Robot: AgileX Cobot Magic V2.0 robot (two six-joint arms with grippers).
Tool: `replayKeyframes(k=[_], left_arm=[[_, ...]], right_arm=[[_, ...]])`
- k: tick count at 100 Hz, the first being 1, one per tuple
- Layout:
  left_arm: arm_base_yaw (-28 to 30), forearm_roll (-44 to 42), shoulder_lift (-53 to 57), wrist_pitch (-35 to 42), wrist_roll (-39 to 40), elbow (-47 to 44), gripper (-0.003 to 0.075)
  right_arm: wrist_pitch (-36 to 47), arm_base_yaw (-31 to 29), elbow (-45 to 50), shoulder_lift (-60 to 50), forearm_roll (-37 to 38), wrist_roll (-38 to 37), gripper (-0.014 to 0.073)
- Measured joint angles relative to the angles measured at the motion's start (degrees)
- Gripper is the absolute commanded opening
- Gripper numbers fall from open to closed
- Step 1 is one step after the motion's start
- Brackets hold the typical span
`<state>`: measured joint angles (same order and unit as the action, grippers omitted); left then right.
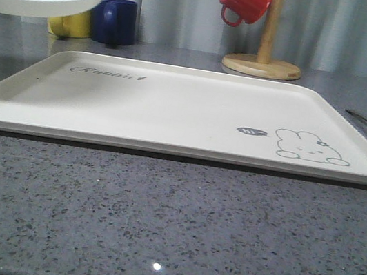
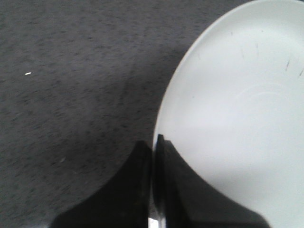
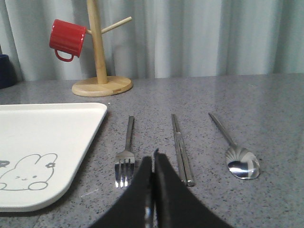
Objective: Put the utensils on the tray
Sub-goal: 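Lift the plate and lower it onto the tray's near-mug end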
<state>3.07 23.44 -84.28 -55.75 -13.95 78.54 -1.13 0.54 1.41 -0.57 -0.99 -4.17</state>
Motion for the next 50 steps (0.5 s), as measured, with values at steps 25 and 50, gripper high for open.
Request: replayKeyframes(k=[25,50], left_arm=[[-9.9,1.6,-7.6,0.0,0.0,3.7,-0.0019],[-13.2,2.4,-14.3,0.2,0.0,4.0,-0.0019]], right_arm=[[0.0,0.0,0.0,0.0,0.0,0.0,-0.0069],[0.0,0.0,0.0,0.0,0.0,0.0,-0.0069]])
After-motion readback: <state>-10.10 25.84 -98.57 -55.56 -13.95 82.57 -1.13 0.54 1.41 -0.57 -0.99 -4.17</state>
